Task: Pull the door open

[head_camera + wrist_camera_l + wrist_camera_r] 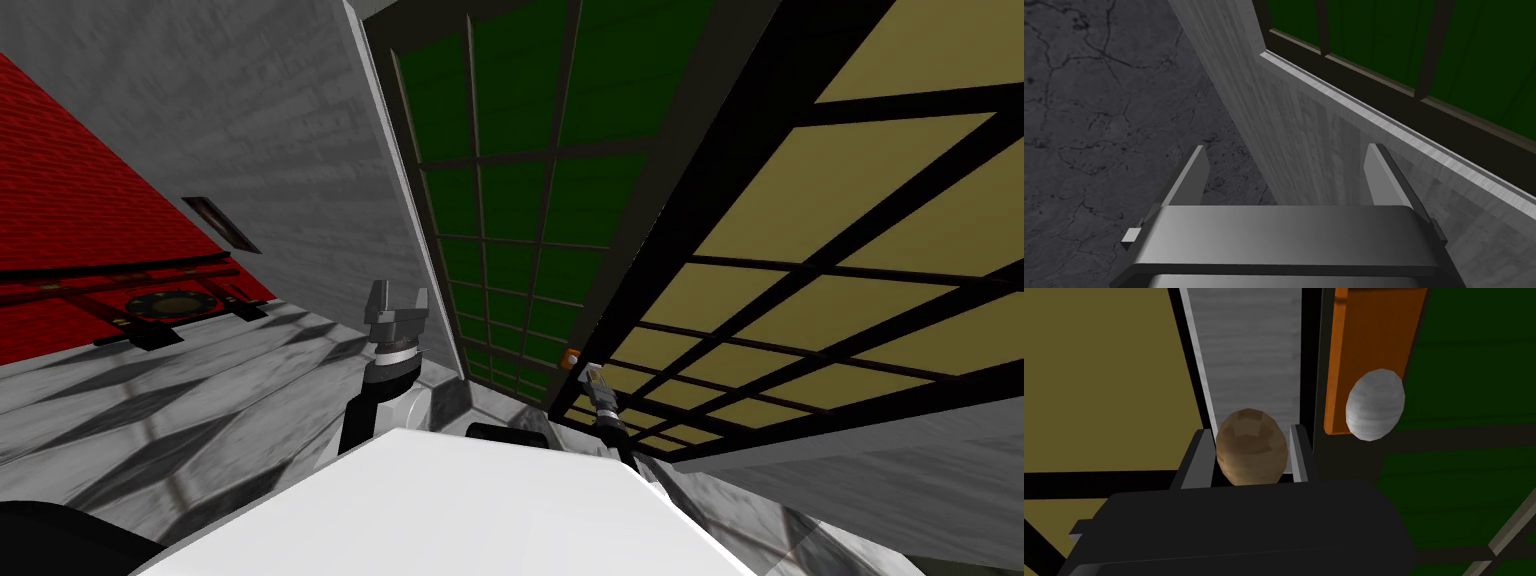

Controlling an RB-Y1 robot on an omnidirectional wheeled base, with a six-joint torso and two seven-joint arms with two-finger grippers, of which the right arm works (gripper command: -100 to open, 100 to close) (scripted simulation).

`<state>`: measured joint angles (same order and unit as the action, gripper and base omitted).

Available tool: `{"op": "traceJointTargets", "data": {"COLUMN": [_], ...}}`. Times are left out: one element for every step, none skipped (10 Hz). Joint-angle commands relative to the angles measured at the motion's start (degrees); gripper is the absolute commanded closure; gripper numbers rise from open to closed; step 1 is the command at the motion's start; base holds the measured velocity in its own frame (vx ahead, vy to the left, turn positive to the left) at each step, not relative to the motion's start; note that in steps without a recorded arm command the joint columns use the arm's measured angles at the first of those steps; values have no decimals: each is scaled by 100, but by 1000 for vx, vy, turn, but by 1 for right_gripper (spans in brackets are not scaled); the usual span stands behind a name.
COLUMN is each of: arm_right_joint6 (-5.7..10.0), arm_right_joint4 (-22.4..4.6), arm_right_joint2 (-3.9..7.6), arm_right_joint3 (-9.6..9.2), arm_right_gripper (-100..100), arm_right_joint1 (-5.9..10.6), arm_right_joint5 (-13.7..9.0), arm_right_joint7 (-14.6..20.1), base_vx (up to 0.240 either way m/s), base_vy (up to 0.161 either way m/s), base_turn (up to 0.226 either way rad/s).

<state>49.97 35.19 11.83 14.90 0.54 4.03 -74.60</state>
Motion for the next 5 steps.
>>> {"op": "traceJointTargets", "data": {"arm_right_joint6": [-93, -100, -100, -100, -114], "arm_right_joint4": [74, 46, 46, 46, -6], "arm_right_joint2": [38, 63, 63, 63, 113], "arm_right_joint3": [46, 66, 66, 66, 100], "arm_right_gripper": [100, 100, 100, 100, 100], "arm_right_joint1": [-167, -234, -234, -234, -363], "arm_right_joint5": [-28, -53, -53, -53, -114], "arm_right_joint7": [39, 100, 100, 100, 282], "base_vx": [-63, -115, -110, -57, -147], "base_vy": [-7, -25, -13, 2, -17], "base_turn": [-30, -48, -41, -2, -19]}}
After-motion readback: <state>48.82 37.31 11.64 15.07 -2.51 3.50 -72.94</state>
